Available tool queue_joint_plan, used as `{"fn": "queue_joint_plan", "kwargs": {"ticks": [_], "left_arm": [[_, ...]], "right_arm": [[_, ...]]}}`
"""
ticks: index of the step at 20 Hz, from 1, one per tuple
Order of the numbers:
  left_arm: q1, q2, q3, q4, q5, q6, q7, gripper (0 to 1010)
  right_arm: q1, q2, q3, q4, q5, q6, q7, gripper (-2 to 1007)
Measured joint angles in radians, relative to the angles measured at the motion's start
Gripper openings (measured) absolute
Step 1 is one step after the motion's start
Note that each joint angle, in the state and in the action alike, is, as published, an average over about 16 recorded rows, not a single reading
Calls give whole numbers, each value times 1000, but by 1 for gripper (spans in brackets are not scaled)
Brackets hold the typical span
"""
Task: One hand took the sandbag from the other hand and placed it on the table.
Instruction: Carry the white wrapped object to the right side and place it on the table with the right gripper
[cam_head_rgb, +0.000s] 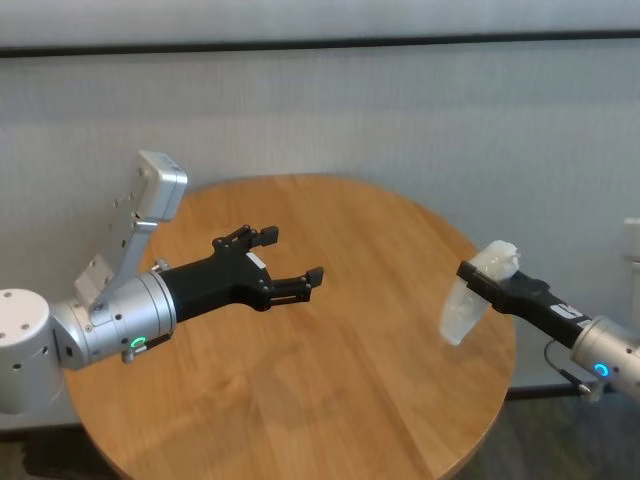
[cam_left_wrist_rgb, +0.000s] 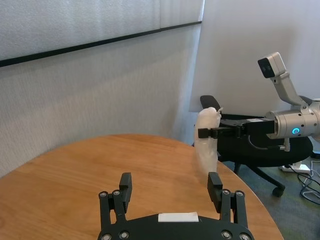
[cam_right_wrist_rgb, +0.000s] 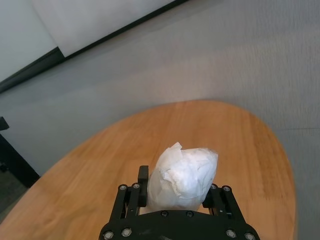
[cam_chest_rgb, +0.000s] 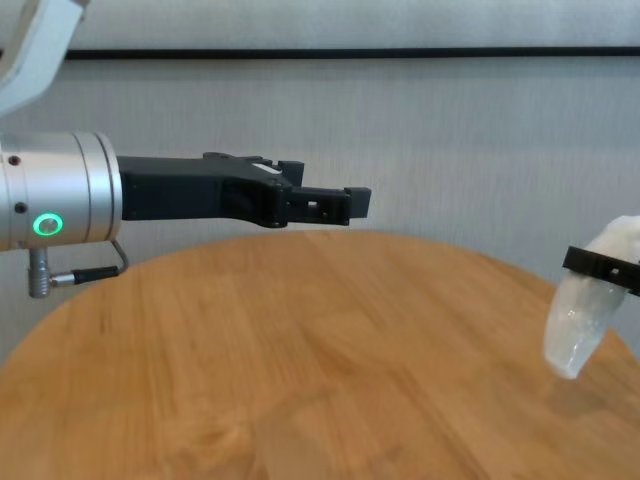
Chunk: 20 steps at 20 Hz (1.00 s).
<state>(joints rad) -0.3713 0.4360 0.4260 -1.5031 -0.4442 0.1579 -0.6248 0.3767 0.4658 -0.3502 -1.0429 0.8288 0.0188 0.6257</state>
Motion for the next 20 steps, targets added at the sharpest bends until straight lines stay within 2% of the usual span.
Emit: {"fn": "queue_joint_plan", "kwargs": {"ticks": [5,11,20], "left_arm": [[0,0,0,0,0,0,0,1002],[0,0,0,0,0,0,0,1002],[0,0,0,0,0,0,0,1002]], "right_arm": [[44,-14,-22,48,-42,26,-9,574],[91,-29,-47,102,-86,53,-4,574],[118,-35,-61,130,-110,69,3,614]]}}
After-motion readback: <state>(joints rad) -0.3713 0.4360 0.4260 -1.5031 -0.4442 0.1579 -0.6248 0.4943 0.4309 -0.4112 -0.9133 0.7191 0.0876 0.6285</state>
